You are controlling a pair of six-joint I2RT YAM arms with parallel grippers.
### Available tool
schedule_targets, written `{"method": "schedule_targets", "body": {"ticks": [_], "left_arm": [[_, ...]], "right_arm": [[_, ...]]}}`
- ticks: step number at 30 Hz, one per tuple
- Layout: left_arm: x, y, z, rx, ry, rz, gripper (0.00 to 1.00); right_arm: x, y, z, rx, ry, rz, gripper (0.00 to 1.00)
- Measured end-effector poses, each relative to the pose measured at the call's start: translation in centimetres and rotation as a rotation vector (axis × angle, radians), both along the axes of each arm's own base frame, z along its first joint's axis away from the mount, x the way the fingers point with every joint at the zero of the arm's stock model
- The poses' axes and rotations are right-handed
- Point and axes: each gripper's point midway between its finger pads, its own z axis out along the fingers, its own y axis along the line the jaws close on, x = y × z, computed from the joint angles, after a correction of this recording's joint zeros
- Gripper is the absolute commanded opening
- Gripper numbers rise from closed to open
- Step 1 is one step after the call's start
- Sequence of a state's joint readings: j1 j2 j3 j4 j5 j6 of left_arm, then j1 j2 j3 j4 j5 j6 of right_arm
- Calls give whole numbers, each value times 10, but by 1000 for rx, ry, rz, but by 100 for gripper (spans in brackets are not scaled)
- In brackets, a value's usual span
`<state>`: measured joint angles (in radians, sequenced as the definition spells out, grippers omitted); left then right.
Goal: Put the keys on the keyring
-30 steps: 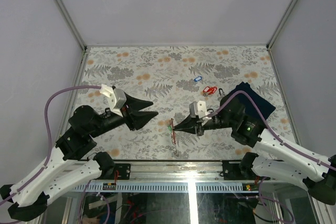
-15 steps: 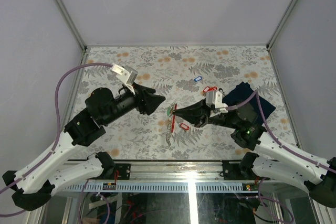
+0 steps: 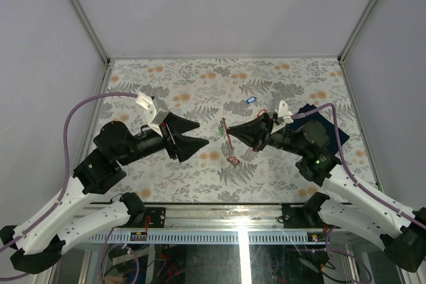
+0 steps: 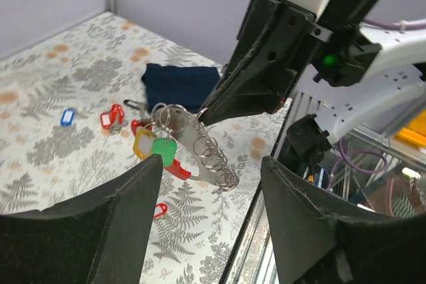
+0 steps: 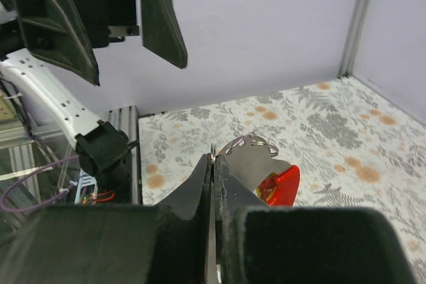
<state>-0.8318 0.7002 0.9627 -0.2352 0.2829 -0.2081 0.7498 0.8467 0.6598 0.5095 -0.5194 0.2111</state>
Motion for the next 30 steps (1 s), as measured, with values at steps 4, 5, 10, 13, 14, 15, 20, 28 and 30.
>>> {"method": "schedule_targets", "body": {"ticks": [4,5,10,13,14,15,20,28,30], "left_arm": [[-7,-13,6,26,-67,-96,54],[-7,-17,8,36,-83,-121,53],[-7,-29,6,84,-160,-195,41],[-11,-29,12,79,-219,-220,36],[-13,-29,16,73,-238,-231,35],[-16,-29,22,64,-265,-244,34],[-28,-27,47,22,-350,-291,33],[-39,-20,74,-20,-440,-306,31],[-39,-20,79,-27,-450,-305,24]], "right_arm": [[-13,4,13,30,-42,82,0],[-16,5,18,40,-55,103,0],[-25,9,41,106,-108,169,0],[-27,11,54,145,-130,194,0],[-27,11,58,155,-135,197,0],[-27,12,64,170,-143,200,0],[-29,12,86,216,-178,215,0],[-39,11,103,246,-238,262,0],[-40,11,103,248,-241,264,0]]}}
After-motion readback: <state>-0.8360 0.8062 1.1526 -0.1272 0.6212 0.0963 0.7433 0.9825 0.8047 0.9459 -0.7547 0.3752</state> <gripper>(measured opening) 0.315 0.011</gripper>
